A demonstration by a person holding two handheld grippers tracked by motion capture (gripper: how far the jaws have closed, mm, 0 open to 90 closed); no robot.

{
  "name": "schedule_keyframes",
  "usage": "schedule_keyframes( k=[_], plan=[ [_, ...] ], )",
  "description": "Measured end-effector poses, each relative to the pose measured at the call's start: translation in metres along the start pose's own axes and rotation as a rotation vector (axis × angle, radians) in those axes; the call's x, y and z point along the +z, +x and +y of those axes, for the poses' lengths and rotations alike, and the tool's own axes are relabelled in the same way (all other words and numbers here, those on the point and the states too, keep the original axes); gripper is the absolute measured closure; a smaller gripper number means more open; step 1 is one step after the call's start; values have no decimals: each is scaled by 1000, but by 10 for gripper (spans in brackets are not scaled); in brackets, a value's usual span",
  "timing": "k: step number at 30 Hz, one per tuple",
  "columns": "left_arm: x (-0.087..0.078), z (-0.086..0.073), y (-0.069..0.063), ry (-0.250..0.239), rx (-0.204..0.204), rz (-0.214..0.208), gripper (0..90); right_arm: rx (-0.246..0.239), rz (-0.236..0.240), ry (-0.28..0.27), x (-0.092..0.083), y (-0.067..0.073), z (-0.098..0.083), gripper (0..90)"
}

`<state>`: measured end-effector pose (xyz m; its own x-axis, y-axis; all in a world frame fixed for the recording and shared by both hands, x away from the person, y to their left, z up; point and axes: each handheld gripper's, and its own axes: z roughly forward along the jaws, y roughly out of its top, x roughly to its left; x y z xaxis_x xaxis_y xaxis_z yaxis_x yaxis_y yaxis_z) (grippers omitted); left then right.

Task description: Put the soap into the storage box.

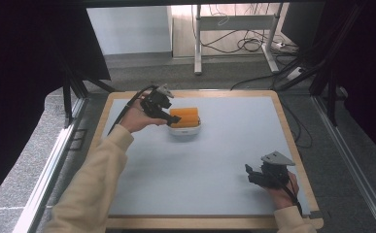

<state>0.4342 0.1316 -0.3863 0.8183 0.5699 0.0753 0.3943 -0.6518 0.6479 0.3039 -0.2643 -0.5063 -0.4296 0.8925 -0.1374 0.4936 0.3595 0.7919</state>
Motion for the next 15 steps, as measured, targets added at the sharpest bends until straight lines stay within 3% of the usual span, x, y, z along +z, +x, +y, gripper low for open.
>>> schedule_keyframes(
  k=[3, 4, 6, 7, 10, 15],
  plan=[
    [-11, -11, -7, -11, -29, -8, 322, -1, -1, 1, 0, 0, 0, 193],
    [-21, -24, -15, -38, -73, 0, 327, -2, -1, 1, 0, 0, 0, 193],
    [-29, -39, -23, -40, -81, 16, 324, -1, -2, 0, 0, 0, 0, 193],
    [-29, -39, -23, -40, -81, 16, 320, -1, -2, 0, 0, 0, 0, 193],
    [-43, -68, -39, -65, -110, 39, 314, 0, -4, 1, -1, 0, 0, 193],
    [-51, -102, -59, -92, -137, 49, 308, -3, -8, 5, -1, 1, 0, 193]
  ],
)
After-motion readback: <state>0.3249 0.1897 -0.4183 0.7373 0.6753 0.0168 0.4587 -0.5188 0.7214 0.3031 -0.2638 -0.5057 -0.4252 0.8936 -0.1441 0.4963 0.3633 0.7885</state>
